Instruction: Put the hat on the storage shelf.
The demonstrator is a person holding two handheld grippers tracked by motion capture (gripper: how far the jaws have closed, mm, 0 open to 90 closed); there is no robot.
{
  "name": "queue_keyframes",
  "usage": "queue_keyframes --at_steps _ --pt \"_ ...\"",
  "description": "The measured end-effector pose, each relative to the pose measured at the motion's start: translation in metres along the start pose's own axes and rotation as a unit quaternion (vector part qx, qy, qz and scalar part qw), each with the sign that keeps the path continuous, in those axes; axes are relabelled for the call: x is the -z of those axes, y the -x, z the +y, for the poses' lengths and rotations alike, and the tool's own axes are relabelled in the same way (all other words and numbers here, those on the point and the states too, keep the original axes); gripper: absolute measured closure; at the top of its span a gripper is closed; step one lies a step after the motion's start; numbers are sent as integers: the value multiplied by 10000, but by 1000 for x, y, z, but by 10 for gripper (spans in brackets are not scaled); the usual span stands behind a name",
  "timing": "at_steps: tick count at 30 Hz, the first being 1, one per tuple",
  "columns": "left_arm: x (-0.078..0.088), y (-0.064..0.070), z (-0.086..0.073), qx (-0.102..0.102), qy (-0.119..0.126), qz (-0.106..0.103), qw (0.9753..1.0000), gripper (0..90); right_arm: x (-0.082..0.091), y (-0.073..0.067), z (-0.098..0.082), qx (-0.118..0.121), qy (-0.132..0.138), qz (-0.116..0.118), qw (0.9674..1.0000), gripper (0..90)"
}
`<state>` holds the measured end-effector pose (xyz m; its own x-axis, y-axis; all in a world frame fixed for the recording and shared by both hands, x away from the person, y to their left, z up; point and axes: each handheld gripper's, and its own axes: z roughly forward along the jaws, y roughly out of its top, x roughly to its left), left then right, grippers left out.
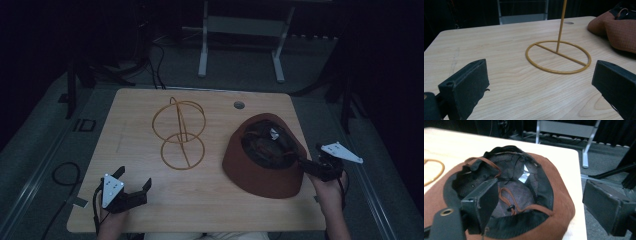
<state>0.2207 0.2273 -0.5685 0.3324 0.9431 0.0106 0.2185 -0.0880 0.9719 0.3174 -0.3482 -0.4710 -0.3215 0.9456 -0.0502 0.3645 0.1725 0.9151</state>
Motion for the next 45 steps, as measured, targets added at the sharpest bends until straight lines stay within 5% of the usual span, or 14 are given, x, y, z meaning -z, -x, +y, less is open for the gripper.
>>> queue_keyframes --at_steps 11,15,24,30,36,40,45 --pt "3 3 4 -109 -114 99 9998 12 -53 19 12 330 -407 347 9980 278" --pt "4 2 4 -117 -225 -289 9993 13 -77 22 11 587 -813 304 9945 310" --pt "2 5 4 -261 -292 -321 9987 13 -112 24 3 781 -1480 296 9855 349" --pt "1 5 3 -276 -346 -309 9985 13 -127 23 -5 1133 -1794 66 9772 425" --pt "-1 6 2 -298 -420 -342 9981 13 -132 21 -7 1236 -1833 -187 9751 511" --pt "-1 6 2 -290 -435 -387 9979 13 -139 14 -7 1711 -1969 -442 9644 690" --pt "-1 6 1 -266 -461 -397 9978 13 -133 16 -1 1733 -1843 -388 9667 833"
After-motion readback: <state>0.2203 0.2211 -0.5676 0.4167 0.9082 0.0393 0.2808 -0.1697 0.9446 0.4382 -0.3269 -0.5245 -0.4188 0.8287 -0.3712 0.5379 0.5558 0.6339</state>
